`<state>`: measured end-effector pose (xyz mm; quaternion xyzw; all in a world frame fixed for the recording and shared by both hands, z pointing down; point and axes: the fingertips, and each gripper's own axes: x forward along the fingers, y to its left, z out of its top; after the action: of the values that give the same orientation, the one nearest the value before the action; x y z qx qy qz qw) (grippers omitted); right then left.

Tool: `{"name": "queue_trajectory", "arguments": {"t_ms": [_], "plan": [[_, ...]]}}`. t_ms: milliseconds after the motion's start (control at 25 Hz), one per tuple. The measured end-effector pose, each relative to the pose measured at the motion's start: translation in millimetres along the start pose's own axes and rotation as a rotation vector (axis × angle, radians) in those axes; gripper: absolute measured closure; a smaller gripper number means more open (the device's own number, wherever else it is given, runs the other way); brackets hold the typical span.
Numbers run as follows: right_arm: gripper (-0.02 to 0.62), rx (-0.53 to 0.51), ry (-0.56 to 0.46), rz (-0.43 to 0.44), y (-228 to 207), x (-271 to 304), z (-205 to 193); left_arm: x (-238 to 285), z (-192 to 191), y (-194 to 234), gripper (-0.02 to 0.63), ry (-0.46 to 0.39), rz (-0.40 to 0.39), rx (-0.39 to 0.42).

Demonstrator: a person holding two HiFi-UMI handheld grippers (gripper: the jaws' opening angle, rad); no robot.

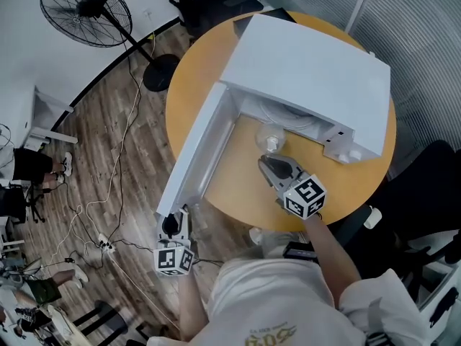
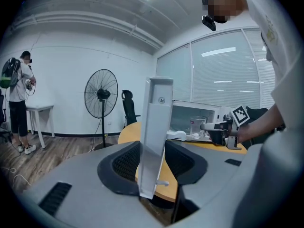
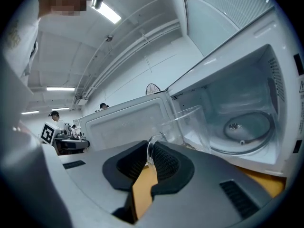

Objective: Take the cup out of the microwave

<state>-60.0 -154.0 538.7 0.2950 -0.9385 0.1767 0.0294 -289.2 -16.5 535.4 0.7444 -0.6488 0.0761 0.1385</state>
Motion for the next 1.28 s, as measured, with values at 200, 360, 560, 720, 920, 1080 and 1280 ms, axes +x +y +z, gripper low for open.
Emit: {"name": "queue_trajectory", "arguments": {"t_ms": [200, 360, 560, 720, 920, 1080, 1280], "plan": [[0.548, 0.004, 0.04, 0.035, 13, -4, -17, 0, -1, -1, 0.428, -0.006, -0.003, -0.007], [0.548, 0.013, 0.071, 0.056, 20, -6, -30, 0, -1, -4, 0.43, -0.004, -0.013, -0.006], [0.548, 0.011, 0.099, 0.088, 30, -5, -43, 0, -1, -6, 0.431, 0.0, -0.018, 0.003], [0.548, 0.015, 0.112, 0.111, 36, -3, -51, 0, -2, -7, 0.431, 0.004, -0.025, 0.008], [0.548, 0.02, 0.136, 0.14, 43, 1, -62, 0, -3, -8, 0.431, 0.003, -0.032, 0.002], [0.548, 0.008, 0.166, 0.165, 47, 4, -74, 1, -3, -9, 0.433, 0.003, -0.04, 0.006], [0.548, 0.0, 0.193, 0.213, 56, 6, -83, 1, -3, -9, 0.433, 0.002, -0.043, 0.004]]}}
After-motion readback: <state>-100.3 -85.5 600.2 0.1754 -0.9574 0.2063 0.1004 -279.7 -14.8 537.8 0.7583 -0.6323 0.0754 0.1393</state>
